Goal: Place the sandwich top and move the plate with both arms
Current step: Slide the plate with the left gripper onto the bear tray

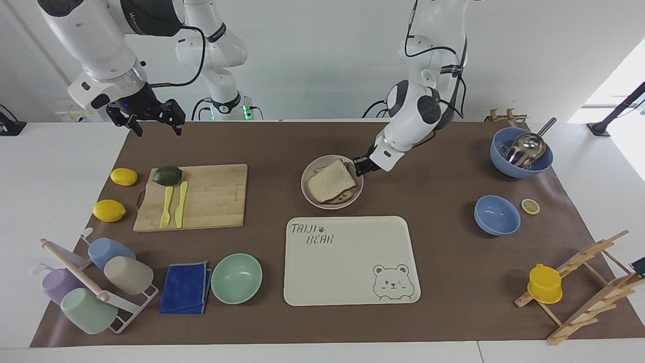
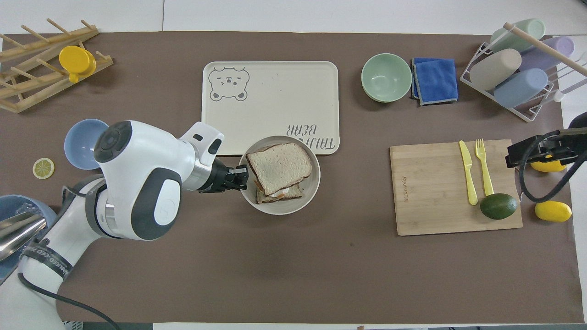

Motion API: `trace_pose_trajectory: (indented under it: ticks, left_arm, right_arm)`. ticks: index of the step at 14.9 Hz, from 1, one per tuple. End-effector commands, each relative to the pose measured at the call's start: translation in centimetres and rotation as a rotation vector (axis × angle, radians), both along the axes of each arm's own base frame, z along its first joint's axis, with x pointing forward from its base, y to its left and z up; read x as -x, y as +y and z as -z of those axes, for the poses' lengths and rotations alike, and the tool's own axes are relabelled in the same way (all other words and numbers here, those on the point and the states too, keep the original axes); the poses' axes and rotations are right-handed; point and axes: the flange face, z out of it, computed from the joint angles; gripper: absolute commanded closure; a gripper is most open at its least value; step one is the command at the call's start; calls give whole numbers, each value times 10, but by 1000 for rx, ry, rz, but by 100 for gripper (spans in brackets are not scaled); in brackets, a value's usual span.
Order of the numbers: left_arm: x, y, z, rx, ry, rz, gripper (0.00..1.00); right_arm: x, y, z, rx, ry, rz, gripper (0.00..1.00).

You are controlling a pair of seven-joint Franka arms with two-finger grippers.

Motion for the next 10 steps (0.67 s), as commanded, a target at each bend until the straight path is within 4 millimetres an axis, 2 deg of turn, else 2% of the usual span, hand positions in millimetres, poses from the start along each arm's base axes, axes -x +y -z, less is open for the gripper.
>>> trace_pose_trajectory:
  ticks: [1, 4, 6, 8, 10]
  left_arm:
    - [-47, -2, -6, 4, -19, 14, 100]
    - [-109, 11, 4, -27, -12, 24, 100]
    - [-145, 15, 23, -27, -18, 12, 100]
    - [-163, 28, 35, -26, -34, -17, 100]
    - [-171, 28, 41, -23, -93, -43, 100]
  right_arm:
    - [4, -4, -5, -1, 7, -14, 0]
    - [4, -4, -5, -1, 7, -14, 0]
    - [4, -3, -5, -1, 7, -14, 0]
    - [4, -3, -5, -1, 7, -14, 0]
    - [4, -3, -5, -1, 7, -14, 0]
